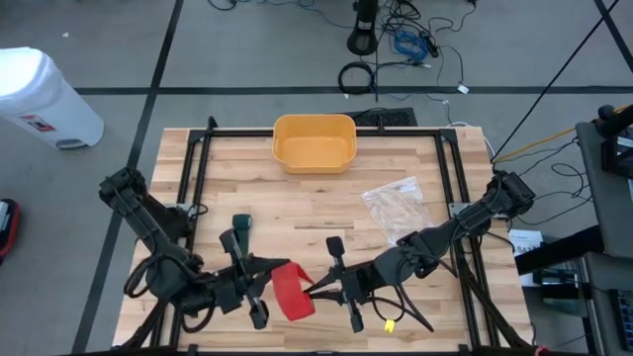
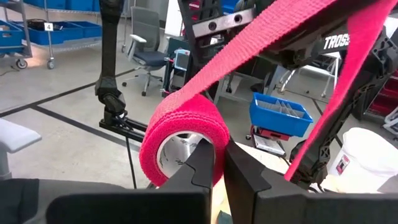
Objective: Roll bandage
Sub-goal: Roll the red bandage
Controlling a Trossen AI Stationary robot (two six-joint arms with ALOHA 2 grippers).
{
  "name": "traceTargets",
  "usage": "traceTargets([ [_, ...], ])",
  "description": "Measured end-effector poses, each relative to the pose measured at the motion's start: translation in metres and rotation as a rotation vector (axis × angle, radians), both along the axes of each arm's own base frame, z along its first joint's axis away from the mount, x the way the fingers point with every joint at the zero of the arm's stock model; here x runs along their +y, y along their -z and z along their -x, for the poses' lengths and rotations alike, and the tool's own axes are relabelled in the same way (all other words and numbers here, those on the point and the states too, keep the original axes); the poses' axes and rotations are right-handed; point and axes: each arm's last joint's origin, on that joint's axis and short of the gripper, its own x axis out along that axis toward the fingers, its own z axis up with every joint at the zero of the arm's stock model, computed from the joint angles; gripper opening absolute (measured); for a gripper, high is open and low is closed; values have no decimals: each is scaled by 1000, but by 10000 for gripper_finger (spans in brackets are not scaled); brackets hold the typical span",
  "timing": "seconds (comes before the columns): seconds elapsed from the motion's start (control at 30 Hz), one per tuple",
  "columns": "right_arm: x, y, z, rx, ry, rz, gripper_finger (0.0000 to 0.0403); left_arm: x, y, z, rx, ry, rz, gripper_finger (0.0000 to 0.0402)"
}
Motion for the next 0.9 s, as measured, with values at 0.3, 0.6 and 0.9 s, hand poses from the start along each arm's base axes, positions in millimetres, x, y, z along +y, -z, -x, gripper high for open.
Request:
traceTargets([
  [0.3,-7,0,-4,0,19,4,16,-4,-5,0,-62,154,12,3],
  [0.6,-13,4,-10,19,42,-5,16,-6,-4,-1,-75,210,6,3],
  [0.9,-8,11,-14,23,-38,-6,16,6,-19,-7,-83,137,-51,3],
])
